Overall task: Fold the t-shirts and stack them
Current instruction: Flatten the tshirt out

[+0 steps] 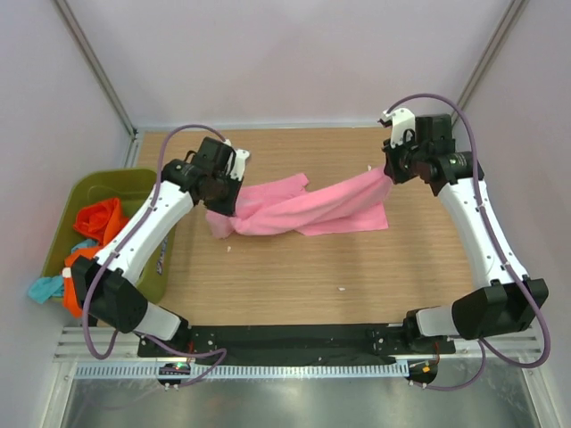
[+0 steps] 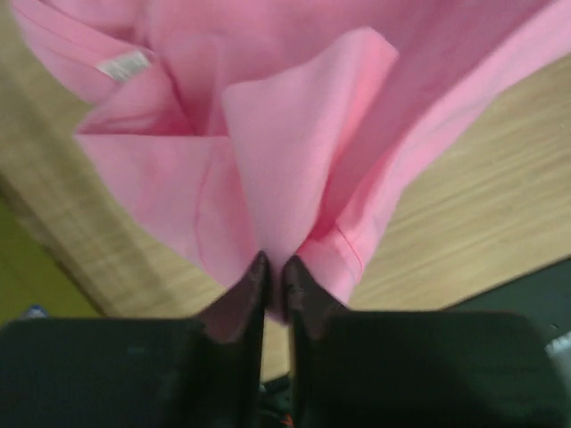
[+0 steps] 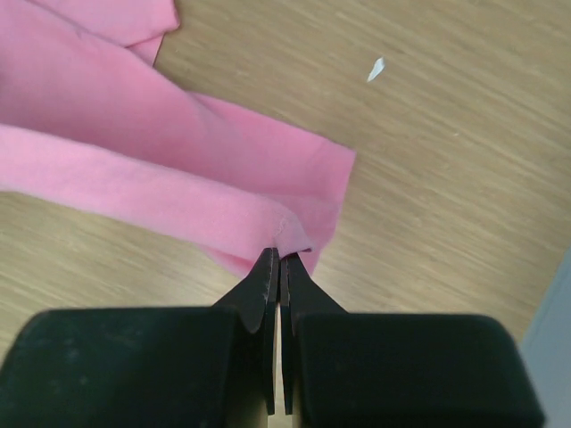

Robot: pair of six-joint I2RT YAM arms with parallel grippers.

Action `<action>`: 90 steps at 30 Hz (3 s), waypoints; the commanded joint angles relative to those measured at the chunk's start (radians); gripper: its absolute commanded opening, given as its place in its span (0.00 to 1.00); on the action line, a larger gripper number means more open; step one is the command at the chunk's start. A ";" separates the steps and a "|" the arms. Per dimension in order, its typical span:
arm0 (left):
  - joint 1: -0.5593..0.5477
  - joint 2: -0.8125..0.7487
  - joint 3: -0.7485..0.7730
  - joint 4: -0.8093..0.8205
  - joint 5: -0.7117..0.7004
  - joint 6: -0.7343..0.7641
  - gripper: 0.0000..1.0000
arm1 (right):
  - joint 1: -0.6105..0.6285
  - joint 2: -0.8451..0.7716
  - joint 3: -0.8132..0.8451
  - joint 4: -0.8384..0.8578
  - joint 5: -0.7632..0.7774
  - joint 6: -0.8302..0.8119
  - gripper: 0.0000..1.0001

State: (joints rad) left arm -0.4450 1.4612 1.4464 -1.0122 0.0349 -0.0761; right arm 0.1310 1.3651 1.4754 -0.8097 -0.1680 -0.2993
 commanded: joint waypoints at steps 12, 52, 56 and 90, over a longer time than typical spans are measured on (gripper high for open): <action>0.092 0.365 0.273 -0.129 0.213 0.068 0.60 | -0.042 -0.109 -0.187 -0.013 -0.079 0.045 0.01; 0.157 0.711 0.296 -0.175 0.502 0.205 0.35 | -0.105 -0.107 -0.230 -0.002 -0.097 0.043 0.01; 0.160 0.722 0.295 -0.192 0.510 0.211 0.27 | -0.106 -0.104 -0.222 -0.002 -0.100 0.043 0.01; 0.186 0.507 0.973 -0.122 0.313 0.208 0.00 | -0.214 0.058 0.264 0.098 0.153 0.066 0.01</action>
State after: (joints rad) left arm -0.2672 2.0857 2.4050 -1.2003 0.4107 0.1383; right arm -0.0708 1.4021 1.6596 -0.7593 -0.0772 -0.2489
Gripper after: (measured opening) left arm 0.003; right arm 0.036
